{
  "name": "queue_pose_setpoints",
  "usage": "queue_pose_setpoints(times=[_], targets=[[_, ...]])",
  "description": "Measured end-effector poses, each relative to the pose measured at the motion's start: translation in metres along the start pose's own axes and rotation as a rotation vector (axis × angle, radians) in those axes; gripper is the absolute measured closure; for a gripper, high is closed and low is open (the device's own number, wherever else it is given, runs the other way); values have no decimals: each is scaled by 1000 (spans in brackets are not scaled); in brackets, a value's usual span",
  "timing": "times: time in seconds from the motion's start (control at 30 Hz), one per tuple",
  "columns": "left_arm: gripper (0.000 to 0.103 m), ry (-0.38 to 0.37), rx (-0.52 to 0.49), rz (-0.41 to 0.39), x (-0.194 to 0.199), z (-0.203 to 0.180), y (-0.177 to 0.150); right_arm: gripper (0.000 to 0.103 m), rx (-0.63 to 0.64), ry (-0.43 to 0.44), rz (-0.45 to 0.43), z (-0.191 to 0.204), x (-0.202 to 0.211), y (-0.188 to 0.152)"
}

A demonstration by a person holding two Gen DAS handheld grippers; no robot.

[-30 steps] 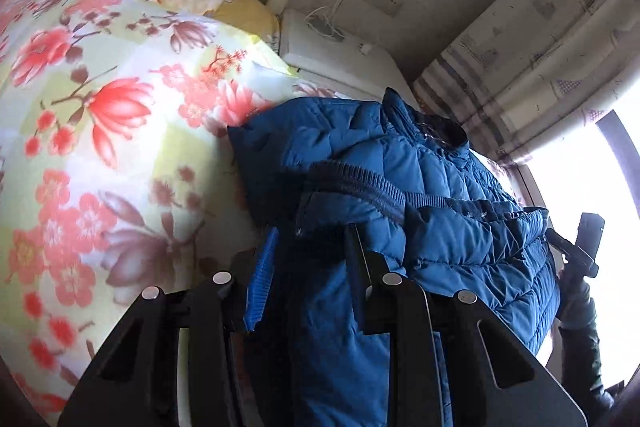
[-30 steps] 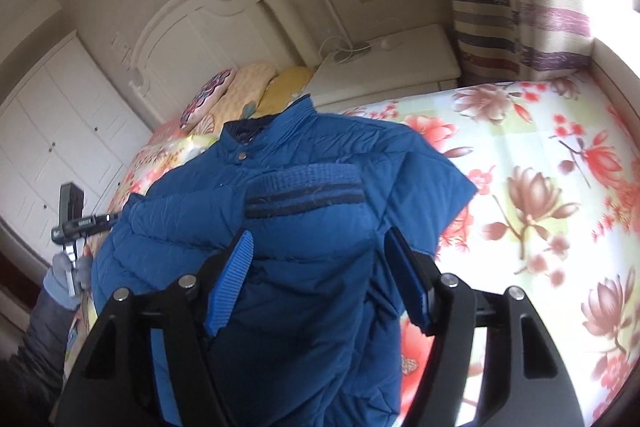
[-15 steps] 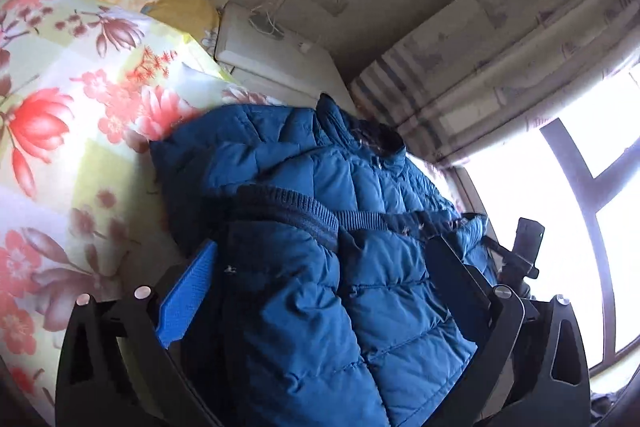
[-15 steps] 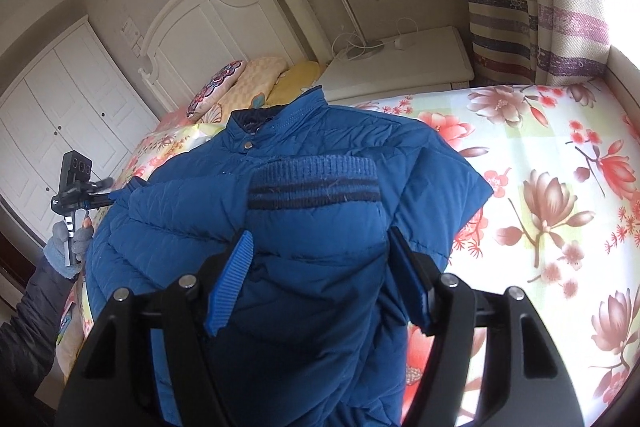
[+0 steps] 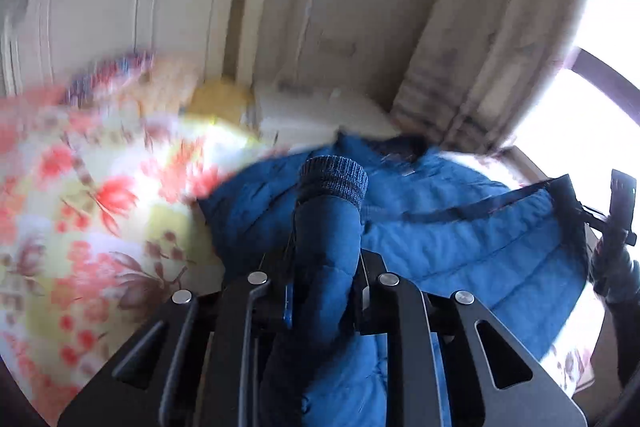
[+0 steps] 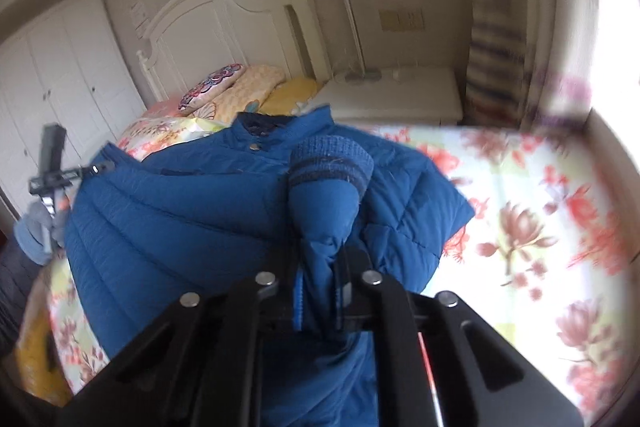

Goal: Fold large clothes

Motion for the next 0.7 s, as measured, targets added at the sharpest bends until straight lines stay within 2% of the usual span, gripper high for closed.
queue_pose_setpoints(times=[0.03, 0.1, 0.17, 0.2, 0.27, 0.3, 0.33, 0.4, 0.43, 0.5, 0.53, 0.57, 0.6, 0.63, 0.7], targets=[[83, -3, -32, -30, 19, -11, 5, 95, 46, -2, -35, 18, 20, 1], [83, 2, -63, -42, 32, -16, 23, 95, 97, -5, -76, 39, 46, 6], [83, 27, -54, -45, 25, -2, 67, 96, 99, -17, -124, 45, 67, 29], [83, 41, -29, -44, 12, 14, 98, 96, 68, -22, -156, 38, 72, 52], [83, 69, 10, -20, -19, 44, 136, 96, -9, -31, -195, 18, 68, 99], [83, 71, 45, 13, -48, 55, 154, 96, -29, -58, -204, 6, 60, 119], [83, 73, 67, 51, -70, 62, 159, 96, -49, -85, -196, -7, 47, 136], [82, 119, 96, 152, -135, 79, 152, 96, -151, -100, -121, -38, 0, 157], [82, 134, 111, 192, -159, 85, 141, 96, -186, -133, -47, -58, -34, 154], [82, 194, 108, 267, -214, 96, 104, 95, -237, -192, 89, -86, -88, 127], [74, 253, 88, 301, -241, 105, 78, 95, -264, -236, 178, -104, -124, 99], [72, 257, 121, 309, -256, 110, 62, 92, -263, -266, 220, -113, -146, 79], [72, 254, 161, 273, -257, 116, 62, 83, -271, -269, 231, -120, -163, 62], [72, 247, 170, 266, -256, 118, 63, 82, -323, -229, 179, -125, -170, 54], [70, 243, 168, 274, -255, 119, 63, 83, -319, -232, 164, -126, -167, 56]])
Point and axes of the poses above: each gripper's, at about its wrist camera, not at the fingertips, and x roughly against the way its jaws point, z to its left, y to its top, the point moved 10 cm from there along -x, roughly the way its jaws point, and after that the axes turned 2 degrees about y, right-handed, at the moved point
